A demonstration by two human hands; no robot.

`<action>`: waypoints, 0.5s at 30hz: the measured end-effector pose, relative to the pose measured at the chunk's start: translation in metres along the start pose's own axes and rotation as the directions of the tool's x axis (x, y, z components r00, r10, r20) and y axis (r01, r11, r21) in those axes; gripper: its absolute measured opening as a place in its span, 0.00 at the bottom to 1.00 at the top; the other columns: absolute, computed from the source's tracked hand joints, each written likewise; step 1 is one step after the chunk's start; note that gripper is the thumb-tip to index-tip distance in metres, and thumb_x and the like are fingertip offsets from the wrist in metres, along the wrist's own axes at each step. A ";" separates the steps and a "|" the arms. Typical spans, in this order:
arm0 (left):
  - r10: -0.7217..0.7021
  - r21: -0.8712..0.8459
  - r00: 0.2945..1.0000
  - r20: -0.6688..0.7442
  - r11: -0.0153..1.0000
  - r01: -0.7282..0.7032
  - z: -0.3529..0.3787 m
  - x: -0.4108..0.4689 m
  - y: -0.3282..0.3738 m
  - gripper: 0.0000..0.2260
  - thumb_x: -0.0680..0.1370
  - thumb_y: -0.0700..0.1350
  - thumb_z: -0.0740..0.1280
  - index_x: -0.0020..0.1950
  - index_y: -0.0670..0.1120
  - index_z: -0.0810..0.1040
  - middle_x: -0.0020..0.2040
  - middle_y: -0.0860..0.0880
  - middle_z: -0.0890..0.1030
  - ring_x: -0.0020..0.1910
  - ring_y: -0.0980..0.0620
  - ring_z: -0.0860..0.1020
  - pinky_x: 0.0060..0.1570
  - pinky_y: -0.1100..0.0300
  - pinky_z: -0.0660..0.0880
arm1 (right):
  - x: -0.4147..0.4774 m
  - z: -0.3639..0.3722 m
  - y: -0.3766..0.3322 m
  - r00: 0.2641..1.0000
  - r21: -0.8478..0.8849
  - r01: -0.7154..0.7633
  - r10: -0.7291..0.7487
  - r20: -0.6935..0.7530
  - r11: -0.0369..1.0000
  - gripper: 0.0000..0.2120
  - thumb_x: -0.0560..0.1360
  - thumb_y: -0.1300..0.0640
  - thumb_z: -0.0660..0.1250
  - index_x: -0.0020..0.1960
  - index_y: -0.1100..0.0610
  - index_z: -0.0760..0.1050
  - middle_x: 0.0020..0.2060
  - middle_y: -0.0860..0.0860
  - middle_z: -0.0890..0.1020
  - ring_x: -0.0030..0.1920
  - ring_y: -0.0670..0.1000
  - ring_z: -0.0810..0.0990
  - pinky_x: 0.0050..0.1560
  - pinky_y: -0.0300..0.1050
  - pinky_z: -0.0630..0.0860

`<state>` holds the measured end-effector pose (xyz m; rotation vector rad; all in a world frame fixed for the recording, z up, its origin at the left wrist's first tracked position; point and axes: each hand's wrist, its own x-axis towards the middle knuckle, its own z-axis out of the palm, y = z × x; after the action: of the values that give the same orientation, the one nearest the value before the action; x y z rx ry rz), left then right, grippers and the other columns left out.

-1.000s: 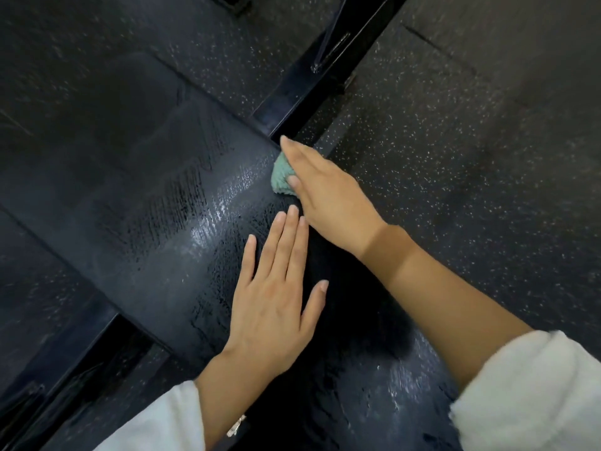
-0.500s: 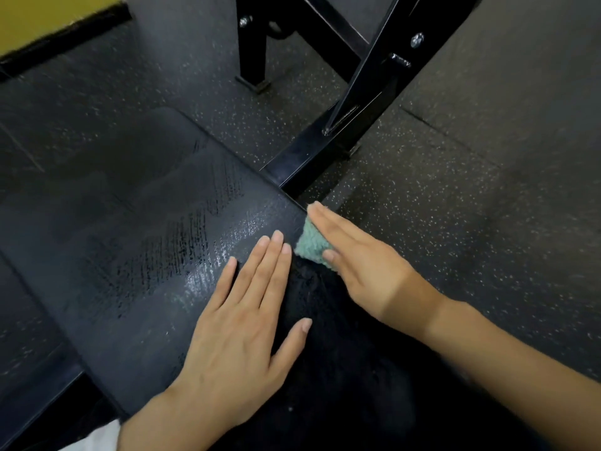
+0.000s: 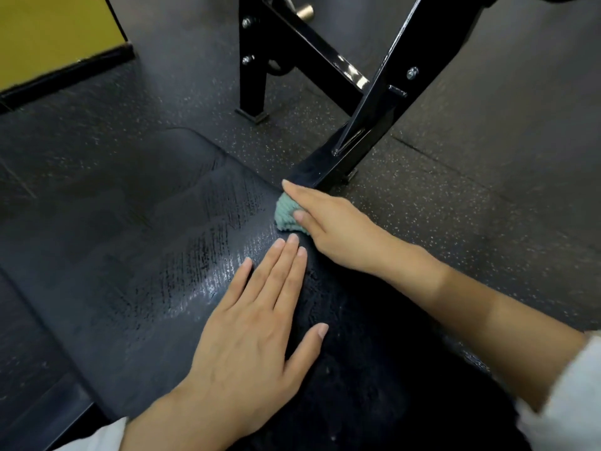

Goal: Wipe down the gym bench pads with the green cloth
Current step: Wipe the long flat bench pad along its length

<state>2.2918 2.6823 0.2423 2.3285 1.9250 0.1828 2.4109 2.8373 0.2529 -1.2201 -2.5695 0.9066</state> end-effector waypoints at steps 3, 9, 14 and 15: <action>0.005 -0.022 1.000 -0.010 1.000 -0.005 0.004 0.000 -0.001 0.33 0.81 0.62 0.50 0.79 0.43 0.56 0.80 0.47 0.56 0.78 0.51 0.54 0.73 0.53 0.51 | 0.039 0.005 -0.012 1.000 -0.041 0.027 -0.026 0.008 0.999 0.24 0.83 0.57 0.55 0.78 0.57 0.56 0.76 0.52 0.61 0.75 0.52 0.60 0.73 0.46 0.58; 0.010 -0.066 0.998 -0.060 0.998 -0.014 0.009 0.001 -0.005 0.33 0.80 0.62 0.52 0.79 0.44 0.57 0.79 0.48 0.56 0.78 0.52 0.55 0.72 0.53 0.52 | 0.086 0.011 -0.027 0.998 -0.037 0.026 -0.024 0.050 0.999 0.24 0.84 0.56 0.54 0.78 0.57 0.53 0.77 0.54 0.59 0.76 0.54 0.58 0.74 0.45 0.55; 0.003 -0.083 0.997 -0.078 0.997 -0.010 0.010 0.001 -0.007 0.32 0.80 0.62 0.50 0.79 0.44 0.57 0.79 0.49 0.57 0.78 0.52 0.54 0.72 0.52 0.51 | 0.064 0.004 -0.020 0.998 -0.007 0.028 -0.028 0.054 1.000 0.24 0.83 0.56 0.56 0.78 0.55 0.55 0.76 0.52 0.61 0.76 0.51 0.58 0.70 0.34 0.53; 0.005 -0.090 0.997 -0.078 0.996 -0.012 0.010 0.001 -0.007 0.32 0.81 0.62 0.50 0.79 0.44 0.57 0.79 0.49 0.56 0.78 0.52 0.53 0.72 0.52 0.50 | 0.056 0.002 -0.019 0.998 -0.011 0.034 -0.033 0.044 0.999 0.24 0.83 0.57 0.56 0.78 0.55 0.56 0.76 0.52 0.62 0.76 0.50 0.59 0.68 0.30 0.53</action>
<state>2.2865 2.6848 0.2314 2.3046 1.8986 0.3583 2.3612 2.8690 0.2564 -1.1694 -2.6242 0.9236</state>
